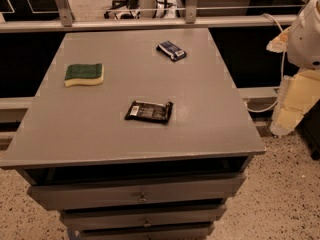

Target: Move rxbar blueberry near sponge

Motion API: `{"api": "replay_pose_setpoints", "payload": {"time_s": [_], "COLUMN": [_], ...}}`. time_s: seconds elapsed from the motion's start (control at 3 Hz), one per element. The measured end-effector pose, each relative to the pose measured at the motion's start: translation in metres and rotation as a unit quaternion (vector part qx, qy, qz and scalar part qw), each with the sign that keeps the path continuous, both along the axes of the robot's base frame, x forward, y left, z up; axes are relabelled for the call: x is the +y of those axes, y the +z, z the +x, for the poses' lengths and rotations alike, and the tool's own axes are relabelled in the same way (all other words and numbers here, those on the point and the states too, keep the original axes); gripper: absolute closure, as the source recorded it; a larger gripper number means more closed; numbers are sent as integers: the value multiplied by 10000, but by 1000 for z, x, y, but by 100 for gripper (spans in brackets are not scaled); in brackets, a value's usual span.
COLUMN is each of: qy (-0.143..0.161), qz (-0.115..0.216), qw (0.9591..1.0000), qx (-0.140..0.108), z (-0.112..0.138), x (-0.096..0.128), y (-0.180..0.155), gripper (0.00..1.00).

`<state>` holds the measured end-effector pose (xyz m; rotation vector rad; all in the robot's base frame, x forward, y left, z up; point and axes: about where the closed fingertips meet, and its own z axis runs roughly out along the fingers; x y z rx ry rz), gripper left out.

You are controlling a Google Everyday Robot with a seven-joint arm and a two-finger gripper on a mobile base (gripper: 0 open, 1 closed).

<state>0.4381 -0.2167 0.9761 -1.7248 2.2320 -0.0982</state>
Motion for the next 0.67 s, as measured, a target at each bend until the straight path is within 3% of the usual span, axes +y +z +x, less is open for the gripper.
{"api": "replay_pose_setpoints", "payload": {"time_s": [0.33,0.67], "qy": [-37,-499], "qz": [65,873], "qw": [10000,9947], "qx": [-16,-196], "z": [1,12], "x": [0,-2], "y": [0,-3], "gripper": [0,0]}}
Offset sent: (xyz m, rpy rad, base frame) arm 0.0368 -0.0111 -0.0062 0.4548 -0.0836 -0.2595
